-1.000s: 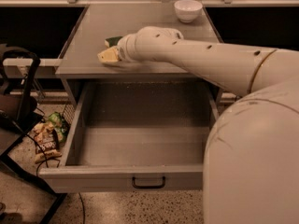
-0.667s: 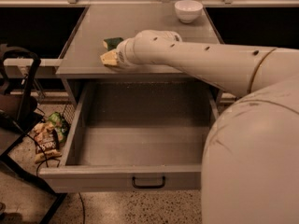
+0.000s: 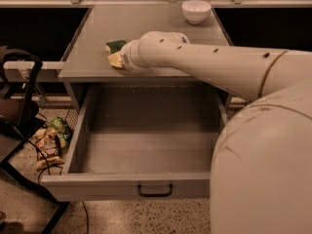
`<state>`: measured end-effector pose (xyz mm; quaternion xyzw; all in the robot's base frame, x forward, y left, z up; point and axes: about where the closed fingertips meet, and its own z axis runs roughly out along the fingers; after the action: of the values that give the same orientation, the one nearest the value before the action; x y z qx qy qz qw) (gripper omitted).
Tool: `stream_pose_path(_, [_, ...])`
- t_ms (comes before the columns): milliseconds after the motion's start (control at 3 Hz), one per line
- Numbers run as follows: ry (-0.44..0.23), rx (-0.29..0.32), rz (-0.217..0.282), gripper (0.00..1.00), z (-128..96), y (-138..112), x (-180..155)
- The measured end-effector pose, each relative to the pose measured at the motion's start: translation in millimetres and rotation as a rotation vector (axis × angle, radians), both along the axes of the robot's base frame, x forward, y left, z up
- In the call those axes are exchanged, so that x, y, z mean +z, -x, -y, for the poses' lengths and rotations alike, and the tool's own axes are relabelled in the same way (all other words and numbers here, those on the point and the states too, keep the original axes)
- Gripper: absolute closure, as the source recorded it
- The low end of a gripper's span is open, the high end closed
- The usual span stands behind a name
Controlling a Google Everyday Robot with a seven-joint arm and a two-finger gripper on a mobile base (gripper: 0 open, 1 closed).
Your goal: Place sponge into top drawer
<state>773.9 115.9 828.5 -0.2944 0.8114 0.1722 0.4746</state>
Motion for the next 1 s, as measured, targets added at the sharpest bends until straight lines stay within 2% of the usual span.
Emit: stream_pose_path(1000, [0.000,0.000,0.000,1.00,-0.2,-1.3,9.9])
